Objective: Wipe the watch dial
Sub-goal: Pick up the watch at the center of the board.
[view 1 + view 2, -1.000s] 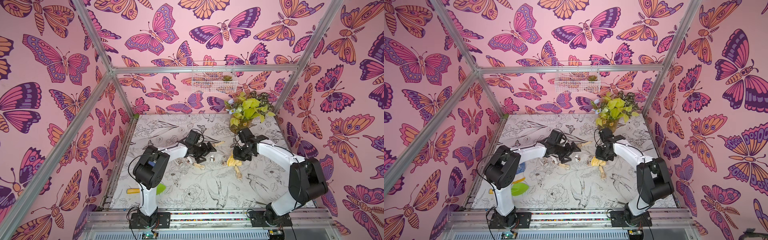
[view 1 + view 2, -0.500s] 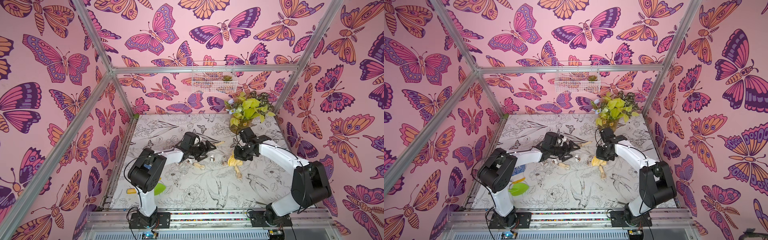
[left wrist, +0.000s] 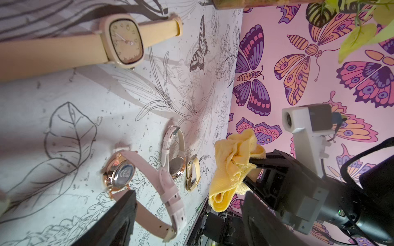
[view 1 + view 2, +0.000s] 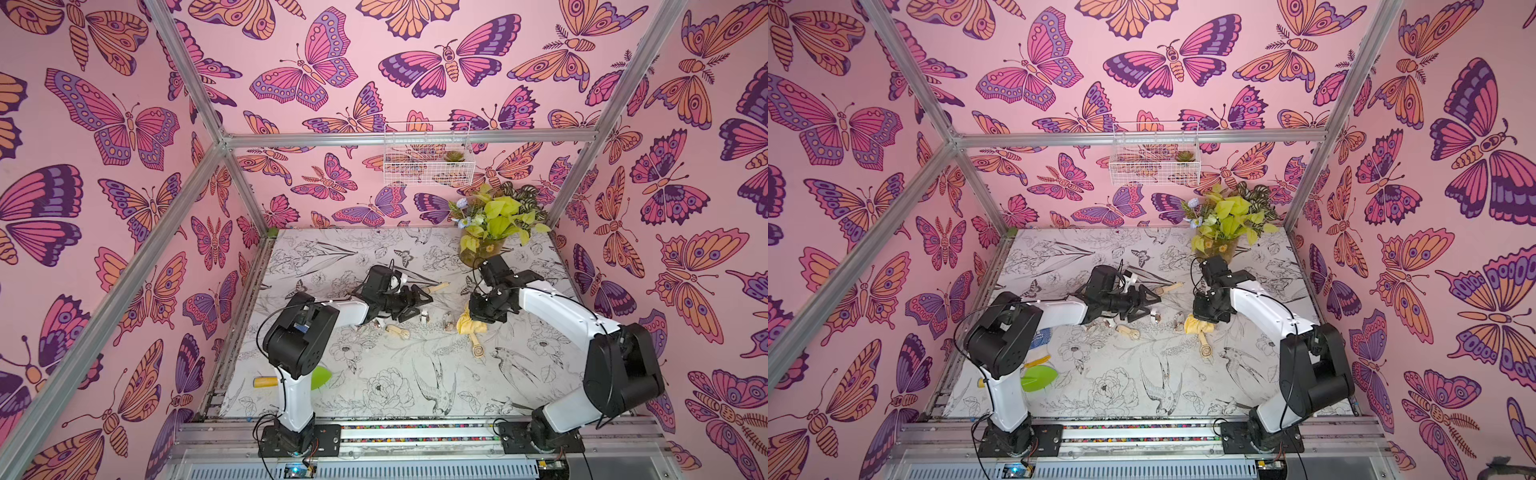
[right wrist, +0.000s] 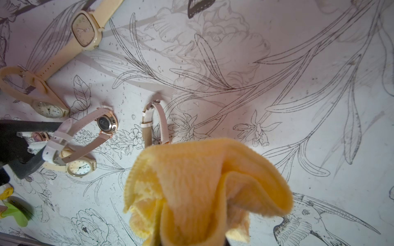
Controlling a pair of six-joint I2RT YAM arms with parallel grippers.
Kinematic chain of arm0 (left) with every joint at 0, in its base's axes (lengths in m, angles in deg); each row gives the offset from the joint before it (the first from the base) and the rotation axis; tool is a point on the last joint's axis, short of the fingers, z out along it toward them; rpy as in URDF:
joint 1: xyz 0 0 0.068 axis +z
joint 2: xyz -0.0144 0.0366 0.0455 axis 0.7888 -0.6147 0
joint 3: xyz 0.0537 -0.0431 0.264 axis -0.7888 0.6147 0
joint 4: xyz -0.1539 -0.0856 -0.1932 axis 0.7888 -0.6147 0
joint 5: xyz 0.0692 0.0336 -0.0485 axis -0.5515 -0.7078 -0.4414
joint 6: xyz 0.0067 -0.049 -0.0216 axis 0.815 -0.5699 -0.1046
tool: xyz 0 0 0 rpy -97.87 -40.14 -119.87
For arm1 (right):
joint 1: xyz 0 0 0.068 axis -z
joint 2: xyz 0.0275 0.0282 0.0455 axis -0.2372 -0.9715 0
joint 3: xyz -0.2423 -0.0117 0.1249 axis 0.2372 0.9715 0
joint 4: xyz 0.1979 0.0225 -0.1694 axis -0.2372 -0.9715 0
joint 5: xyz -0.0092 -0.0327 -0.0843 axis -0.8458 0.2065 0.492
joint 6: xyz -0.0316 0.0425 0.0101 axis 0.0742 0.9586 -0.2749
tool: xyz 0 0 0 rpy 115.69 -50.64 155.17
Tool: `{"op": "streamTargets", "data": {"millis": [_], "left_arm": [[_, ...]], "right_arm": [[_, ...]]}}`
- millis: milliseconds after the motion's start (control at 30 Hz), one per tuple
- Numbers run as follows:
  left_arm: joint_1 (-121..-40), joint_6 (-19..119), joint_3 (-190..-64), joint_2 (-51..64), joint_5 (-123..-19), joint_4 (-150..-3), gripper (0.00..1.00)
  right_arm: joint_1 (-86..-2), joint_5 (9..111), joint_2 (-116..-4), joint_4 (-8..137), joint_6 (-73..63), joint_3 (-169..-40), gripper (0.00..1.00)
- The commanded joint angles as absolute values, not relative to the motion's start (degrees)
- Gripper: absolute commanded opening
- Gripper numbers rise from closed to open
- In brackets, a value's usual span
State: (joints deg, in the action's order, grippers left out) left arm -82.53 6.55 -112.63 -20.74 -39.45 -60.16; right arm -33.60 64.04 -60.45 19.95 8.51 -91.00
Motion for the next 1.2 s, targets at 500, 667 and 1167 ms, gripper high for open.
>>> {"op": "streamTargets", "data": {"millis": [500, 667, 1167], "left_arm": [[-83.36, 2.07, -118.12, -30.97, -33.85, -57.37, 0.59], [-83.27, 1.30, -119.70, -32.55, -32.32, -56.93, 0.40], [-82.16, -1.05, -118.14, -33.95, -27.23, -51.26, 0.00]], "right_arm": [[-33.30, 64.54, -59.11, 19.31, 9.11, -90.67, 0.00], [-33.27, 65.03, -58.87, 19.31, 9.22, -90.46, 0.00], [-33.25, 64.24, -59.51, 20.19, 10.02, -91.17, 0.00]]}}
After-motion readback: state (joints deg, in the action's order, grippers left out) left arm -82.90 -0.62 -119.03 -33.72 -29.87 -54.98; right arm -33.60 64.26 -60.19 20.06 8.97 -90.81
